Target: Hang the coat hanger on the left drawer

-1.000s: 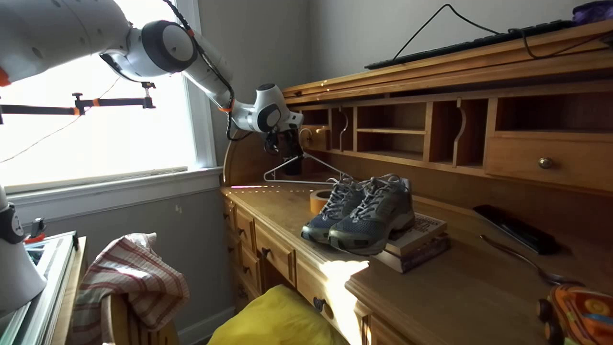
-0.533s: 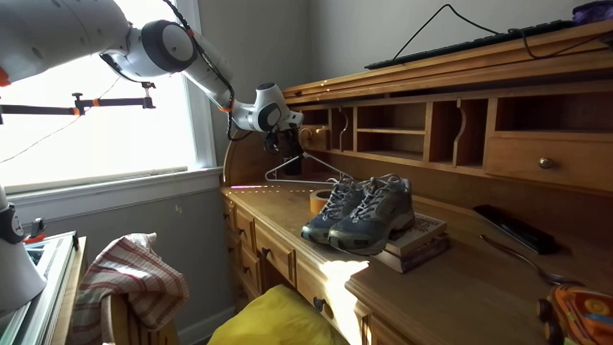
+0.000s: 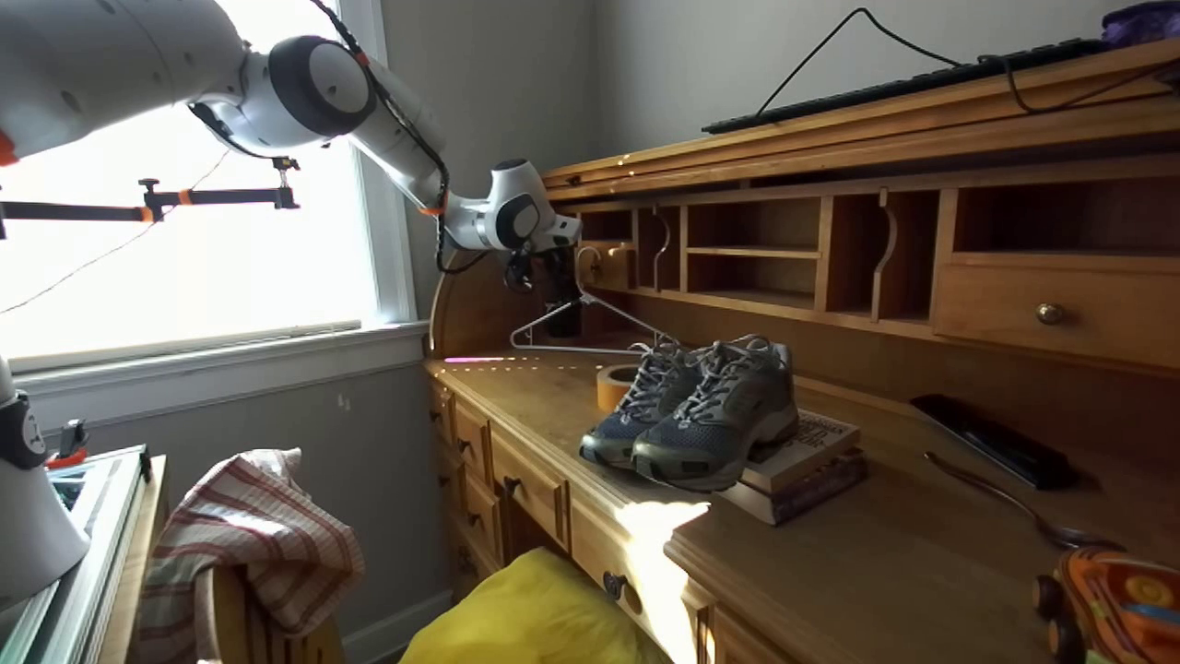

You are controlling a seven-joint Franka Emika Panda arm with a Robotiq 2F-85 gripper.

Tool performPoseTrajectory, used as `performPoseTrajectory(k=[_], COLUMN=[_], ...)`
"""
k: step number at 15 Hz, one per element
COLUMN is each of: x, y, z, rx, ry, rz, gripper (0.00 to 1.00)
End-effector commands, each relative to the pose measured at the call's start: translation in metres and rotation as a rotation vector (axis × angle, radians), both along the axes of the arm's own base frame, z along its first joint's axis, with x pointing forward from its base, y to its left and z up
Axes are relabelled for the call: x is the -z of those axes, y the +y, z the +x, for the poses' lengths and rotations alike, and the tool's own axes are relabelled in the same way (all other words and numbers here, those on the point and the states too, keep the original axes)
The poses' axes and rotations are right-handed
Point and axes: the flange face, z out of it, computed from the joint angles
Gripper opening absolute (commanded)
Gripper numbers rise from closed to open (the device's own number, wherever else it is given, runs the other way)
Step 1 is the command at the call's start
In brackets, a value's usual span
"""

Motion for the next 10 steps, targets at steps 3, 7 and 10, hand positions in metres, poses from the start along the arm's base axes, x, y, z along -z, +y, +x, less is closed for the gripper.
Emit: performPoseTrajectory(k=[3,7,10], x=[-0.009,-0.005,-0.009], y=[0.001,-0.01,-0.016], z=[-0.016,-0.032,-0.049], rx=[-0.004,-0.026,-0.067], ry=[0.056,0.08,0.107], rz=[-0.064,-0.098,-0.141], gripper=[1.0,1.0,1.0])
